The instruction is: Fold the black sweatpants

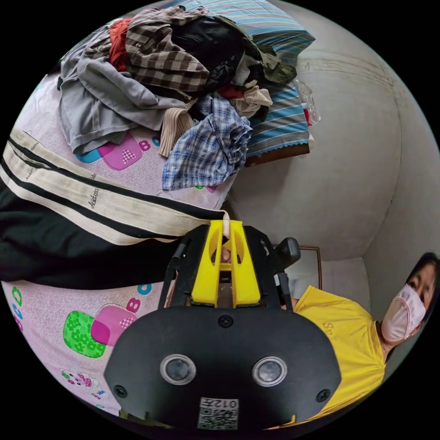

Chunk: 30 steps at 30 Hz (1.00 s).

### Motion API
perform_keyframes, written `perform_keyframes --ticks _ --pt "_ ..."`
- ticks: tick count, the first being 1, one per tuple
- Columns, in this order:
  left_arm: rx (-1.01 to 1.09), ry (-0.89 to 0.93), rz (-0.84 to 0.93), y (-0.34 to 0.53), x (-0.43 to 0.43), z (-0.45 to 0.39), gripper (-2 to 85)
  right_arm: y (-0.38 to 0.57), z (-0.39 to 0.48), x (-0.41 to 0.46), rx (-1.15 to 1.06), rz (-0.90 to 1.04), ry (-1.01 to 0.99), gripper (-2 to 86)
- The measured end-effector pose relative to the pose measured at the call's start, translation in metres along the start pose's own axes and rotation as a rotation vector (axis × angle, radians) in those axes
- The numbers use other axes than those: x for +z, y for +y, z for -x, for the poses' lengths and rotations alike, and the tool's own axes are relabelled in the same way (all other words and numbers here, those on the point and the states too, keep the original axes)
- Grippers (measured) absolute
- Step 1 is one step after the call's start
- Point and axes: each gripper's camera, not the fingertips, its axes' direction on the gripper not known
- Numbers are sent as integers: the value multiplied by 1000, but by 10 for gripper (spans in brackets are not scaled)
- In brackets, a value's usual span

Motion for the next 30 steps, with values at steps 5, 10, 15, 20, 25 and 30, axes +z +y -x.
perform_keyframes --ticks 5,10,15,20,25,30 --pt "31 -55 1 -26 -11 -20 10 -2 -13 -9 26 81 18 28" --pt "70 -159 44 -74 14 -48 16 19 -106 -66 506 -55 -543 10" --pt "8 -298 335 -108 97 -21 24 124 -211 -13 1084 89 -726 12" --pt "-62 -149 143 -73 38 30 24 148 -228 -2 1139 111 -740 10" --pt "-341 -166 -97 7 -56 128 25 126 -236 -10 1058 200 -622 8" --pt "-601 -277 -415 99 -168 208 33 109 -243 -12 990 294 -584 9"
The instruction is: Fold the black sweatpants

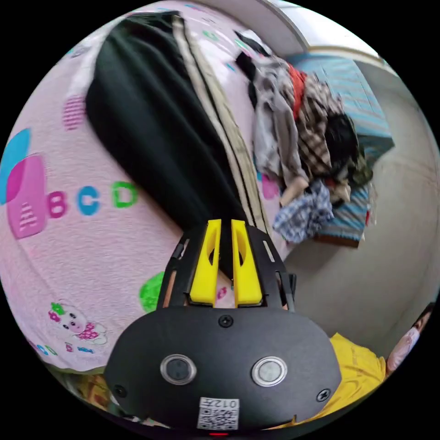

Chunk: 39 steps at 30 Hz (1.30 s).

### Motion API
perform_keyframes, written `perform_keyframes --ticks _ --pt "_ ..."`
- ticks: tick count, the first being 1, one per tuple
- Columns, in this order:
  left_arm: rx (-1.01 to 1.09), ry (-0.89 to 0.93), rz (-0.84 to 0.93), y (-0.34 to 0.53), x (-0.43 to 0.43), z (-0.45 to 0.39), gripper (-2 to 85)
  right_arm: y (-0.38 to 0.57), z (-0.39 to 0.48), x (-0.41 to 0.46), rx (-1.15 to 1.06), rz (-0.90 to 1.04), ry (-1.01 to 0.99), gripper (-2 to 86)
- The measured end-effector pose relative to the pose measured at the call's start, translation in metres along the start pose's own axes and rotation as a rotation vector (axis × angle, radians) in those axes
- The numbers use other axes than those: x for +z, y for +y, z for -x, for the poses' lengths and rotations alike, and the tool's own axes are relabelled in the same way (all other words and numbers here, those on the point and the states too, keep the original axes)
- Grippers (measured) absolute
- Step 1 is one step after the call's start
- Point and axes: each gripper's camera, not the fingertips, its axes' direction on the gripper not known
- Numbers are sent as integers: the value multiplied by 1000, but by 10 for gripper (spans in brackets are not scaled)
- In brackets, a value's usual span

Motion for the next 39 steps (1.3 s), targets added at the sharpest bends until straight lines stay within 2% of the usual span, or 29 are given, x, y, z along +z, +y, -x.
perform_keyframes --ticks 3,6,10,15,20,26,31,34,36,39 --pt "-92 -33 -143 -21 -44 49 41 -5 9 0 -8 15 39 9" --pt "-153 -92 -193 -49 -68 88 52 -9 21 6 -14 37 96 10" --pt "-192 -141 -185 -84 -77 126 74 -16 30 18 33 53 145 11" --pt "-171 -100 -290 -132 -95 157 107 -13 49 27 23 43 208 13" --pt "-182 -102 -279 -174 -99 186 120 -5 68 19 59 -82 390 19" --pt "-104 -150 -188 -198 -95 200 94 -33 136 73 -195 -73 643 67" --pt "-78 -218 -131 -189 -94 212 53 -72 195 155 -592 42 869 118" --pt "-95 -223 -157 -175 -101 223 38 -87 203 203 -699 186 894 131" --pt "-70 -269 -159 -164 -108 227 31 -86 208 223 -764 192 955 129" --pt "-67 -294 -156 -148 -118 238 27 -78 219 243 -838 278 918 82"
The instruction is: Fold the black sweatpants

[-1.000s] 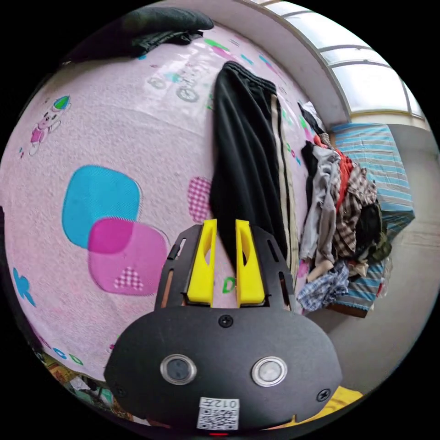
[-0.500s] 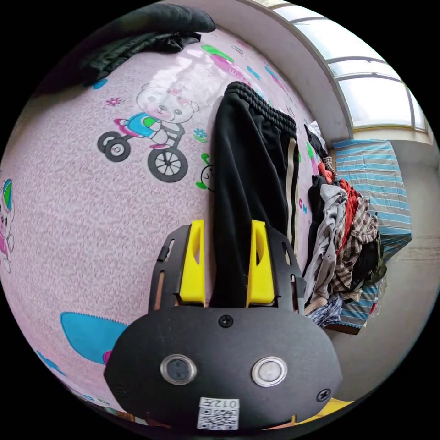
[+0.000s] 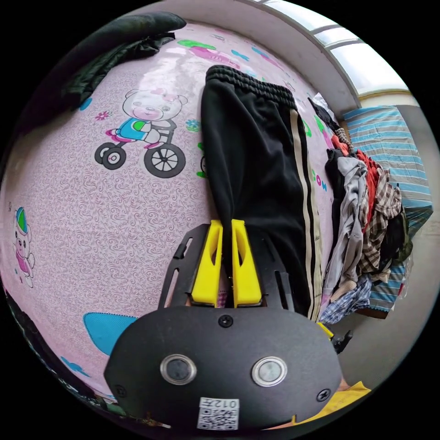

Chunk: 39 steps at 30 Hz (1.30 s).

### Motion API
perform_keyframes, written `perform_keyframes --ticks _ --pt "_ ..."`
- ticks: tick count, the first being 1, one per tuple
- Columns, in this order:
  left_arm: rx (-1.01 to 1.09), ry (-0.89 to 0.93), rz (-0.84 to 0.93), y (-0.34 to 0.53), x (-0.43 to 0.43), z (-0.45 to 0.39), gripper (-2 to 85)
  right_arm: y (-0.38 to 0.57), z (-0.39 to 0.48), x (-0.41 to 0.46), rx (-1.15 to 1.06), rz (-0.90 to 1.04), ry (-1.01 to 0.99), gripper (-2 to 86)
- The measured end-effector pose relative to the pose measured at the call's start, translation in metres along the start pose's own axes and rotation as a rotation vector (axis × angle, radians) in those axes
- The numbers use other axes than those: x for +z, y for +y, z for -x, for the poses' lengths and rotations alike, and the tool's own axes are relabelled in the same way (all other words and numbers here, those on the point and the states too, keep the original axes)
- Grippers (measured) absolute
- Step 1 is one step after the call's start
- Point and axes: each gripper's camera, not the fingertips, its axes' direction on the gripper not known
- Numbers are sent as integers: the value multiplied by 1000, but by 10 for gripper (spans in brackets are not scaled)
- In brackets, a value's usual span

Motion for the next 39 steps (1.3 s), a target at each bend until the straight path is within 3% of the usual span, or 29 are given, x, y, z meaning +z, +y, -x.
perform_keyframes --ticks 3,10,20,25,29,32,34,39 --pt "-28 6 -7 22 -12 22 26 -4 27 4 -95 5 90 37" --pt "-141 31 -39 129 -53 98 27 -20 32 8 -190 69 -86 21" --pt "-489 78 -68 464 -95 156 40 -52 43 20 -465 339 -36 28" --pt "-496 28 -173 536 -122 141 39 -72 72 32 -456 385 138 56" --pt "-131 -300 -228 517 -181 95 43 -69 96 27 -400 362 266 68" --pt "203 -530 -199 466 -198 57 59 -57 116 7 -272 200 292 51" --pt "386 -594 -150 428 -198 39 75 -42 138 -11 -188 75 219 35" --pt "825 -688 77 328 -166 -1 100 -8 190 -20 -79 -12 26 22"
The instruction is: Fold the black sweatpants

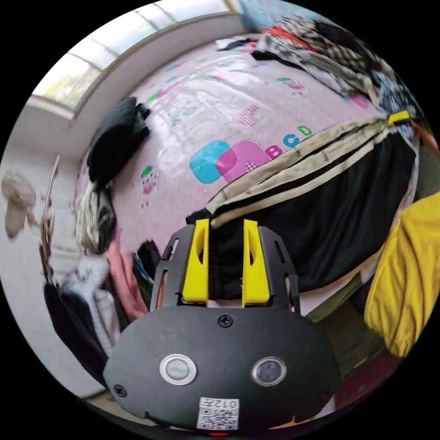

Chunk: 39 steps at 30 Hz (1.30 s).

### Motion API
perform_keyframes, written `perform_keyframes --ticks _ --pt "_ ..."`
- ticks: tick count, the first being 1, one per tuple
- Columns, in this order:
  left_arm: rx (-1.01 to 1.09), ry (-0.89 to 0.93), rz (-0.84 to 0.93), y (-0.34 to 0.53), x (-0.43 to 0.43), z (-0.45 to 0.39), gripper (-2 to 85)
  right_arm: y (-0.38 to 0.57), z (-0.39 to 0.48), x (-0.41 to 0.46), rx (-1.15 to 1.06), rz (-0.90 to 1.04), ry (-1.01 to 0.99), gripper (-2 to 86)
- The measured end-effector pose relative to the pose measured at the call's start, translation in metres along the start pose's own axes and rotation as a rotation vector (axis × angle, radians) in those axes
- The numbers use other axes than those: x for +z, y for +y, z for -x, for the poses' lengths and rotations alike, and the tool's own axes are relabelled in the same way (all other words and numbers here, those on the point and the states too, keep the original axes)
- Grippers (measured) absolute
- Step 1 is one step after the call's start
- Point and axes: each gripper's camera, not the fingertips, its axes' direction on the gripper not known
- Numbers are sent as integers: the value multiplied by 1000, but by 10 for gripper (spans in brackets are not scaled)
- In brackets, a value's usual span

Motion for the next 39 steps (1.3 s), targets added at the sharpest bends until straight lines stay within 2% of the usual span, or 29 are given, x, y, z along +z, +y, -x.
perform_keyframes --ticks 3,8,11,15,19,26,30,34,39 --pt "192 59 115 -37 24 4 98 18 33 4 31 4 -38 16" --pt "297 108 236 -63 53 6 66 38 67 11 95 25 -46 8" --pt "258 115 222 -66 40 12 30 47 71 12 158 31 -44 4" --pt "35 228 53 -44 -2 50 7 58 64 8 219 20 13 1" --pt "-79 308 22 -27 -6 66 2 57 29 5 268 18 121 0" --pt "-98 216 78 -36 -26 52 0 24 -45 3 233 47 274 4" --pt "-133 170 134 -43 -35 46 0 -7 -81 4 139 49 348 19" --pt "-158 141 171 -47 -45 41 0 -40 -80 25 -164 161 436 60" --pt "-179 115 212 -49 -54 36 0 -67 -80 51 -406 302 444 80"
